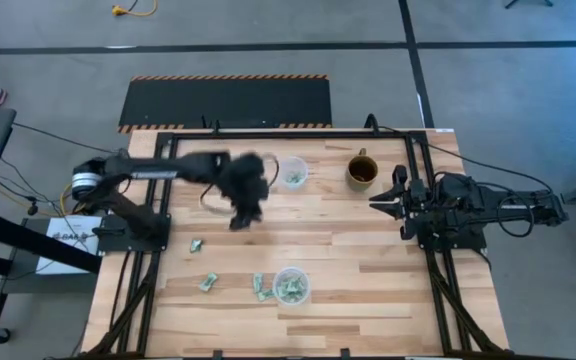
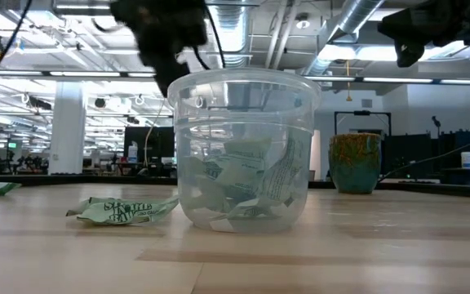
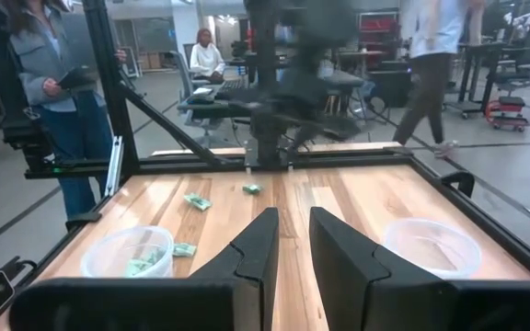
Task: Pick and place Stevia / Truvia into bins
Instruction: Put the stevia packet into the top transparent container
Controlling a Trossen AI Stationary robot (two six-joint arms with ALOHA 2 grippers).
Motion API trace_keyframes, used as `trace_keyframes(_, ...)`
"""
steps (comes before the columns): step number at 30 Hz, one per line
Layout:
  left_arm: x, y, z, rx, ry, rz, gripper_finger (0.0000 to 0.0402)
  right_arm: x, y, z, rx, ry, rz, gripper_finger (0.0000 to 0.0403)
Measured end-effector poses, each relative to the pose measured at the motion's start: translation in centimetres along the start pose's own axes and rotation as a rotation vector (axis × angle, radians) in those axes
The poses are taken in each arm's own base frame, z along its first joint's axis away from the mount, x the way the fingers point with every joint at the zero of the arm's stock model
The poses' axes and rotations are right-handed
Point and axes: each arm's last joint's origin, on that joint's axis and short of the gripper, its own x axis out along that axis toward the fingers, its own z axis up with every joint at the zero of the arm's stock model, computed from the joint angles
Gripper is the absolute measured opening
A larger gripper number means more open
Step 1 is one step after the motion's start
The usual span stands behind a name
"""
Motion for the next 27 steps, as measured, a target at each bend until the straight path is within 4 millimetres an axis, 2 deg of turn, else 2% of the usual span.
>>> trace_keyframes(4,1.4,-4.8,-2.4,0.103,0.092,0.135,0.0096,0.0,0.0,0.0,0.000,0.005,0.000,0.0059)
trace_keyframes(8,3.3,-7.7,-5.1,0.172,0.135,0.193,0.0094,0.0,0.0,-0.1,0.000,0.007,0.000,0.0059)
trace_keyframes(13,5.6,-9.2,-6.3,0.220,0.081,0.179,0.0094,0.0,0.0,-0.1,0.000,0.008,0.000,0.0059)
trace_keyframes(17,6.1,-9.8,-6.2,0.257,0.033,0.158,0.0098,0.0,0.0,-0.2,0.000,0.016,0.000,0.0059)
trace_keyframes(21,6.8,-10.7,-6.3,0.398,0.038,0.152,0.0117,0.0,0.0,-0.2,0.000,0.016,0.000,0.0059)
trace_keyframes(24,8.6,-11.6,-6.4,0.541,0.033,0.143,0.0137,0.0,0.0,-0.2,0.000,0.018,0.000,0.0059)
trace_keyframes(27,10.6,-12.5,-6.2,0.596,0.023,0.140,0.0157,0.0,0.0,-0.2,0.001,0.022,0.000,0.0059)
